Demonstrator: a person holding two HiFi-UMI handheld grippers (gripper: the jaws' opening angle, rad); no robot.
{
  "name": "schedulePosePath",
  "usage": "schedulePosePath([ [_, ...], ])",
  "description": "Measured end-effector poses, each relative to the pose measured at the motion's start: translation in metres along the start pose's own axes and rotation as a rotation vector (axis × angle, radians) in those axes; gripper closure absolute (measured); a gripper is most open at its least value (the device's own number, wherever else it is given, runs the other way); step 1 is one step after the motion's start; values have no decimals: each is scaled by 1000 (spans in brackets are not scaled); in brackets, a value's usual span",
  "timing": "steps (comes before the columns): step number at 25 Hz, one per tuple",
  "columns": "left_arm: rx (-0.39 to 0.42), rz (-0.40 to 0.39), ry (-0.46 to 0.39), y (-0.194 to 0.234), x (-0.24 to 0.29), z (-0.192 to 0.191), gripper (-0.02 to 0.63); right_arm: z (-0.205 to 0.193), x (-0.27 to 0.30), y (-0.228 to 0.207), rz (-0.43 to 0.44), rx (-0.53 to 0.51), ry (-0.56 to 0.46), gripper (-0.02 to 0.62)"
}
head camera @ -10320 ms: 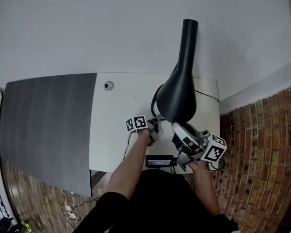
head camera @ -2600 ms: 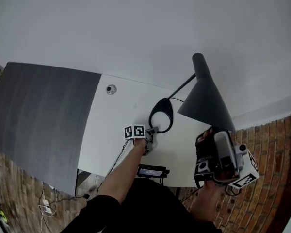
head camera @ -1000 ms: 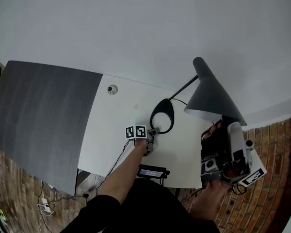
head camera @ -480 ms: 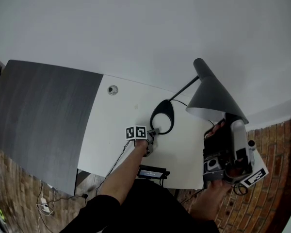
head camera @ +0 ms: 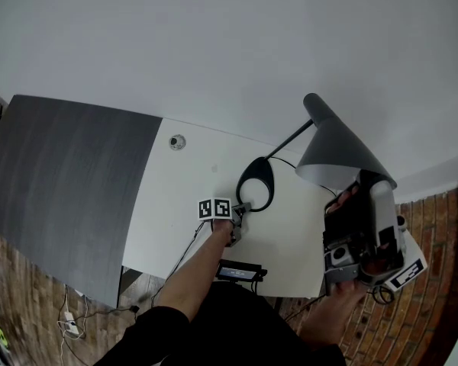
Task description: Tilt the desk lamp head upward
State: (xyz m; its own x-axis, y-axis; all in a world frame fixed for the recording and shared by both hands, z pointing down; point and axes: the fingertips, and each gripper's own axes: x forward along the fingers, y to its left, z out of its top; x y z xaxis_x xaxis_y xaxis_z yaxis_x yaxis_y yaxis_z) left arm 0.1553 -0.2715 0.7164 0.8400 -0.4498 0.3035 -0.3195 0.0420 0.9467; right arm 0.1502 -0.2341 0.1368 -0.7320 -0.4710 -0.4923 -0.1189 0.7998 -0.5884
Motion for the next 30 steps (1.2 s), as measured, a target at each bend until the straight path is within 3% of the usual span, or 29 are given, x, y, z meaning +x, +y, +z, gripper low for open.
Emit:
schedulePosePath([
  [23,10,7,12,-1,1,-1,597,13,9,-3,-36,66,-43,503],
  [30,5,10,16,0,2,-1,597,9,7,-3,-28,37,-35,503],
])
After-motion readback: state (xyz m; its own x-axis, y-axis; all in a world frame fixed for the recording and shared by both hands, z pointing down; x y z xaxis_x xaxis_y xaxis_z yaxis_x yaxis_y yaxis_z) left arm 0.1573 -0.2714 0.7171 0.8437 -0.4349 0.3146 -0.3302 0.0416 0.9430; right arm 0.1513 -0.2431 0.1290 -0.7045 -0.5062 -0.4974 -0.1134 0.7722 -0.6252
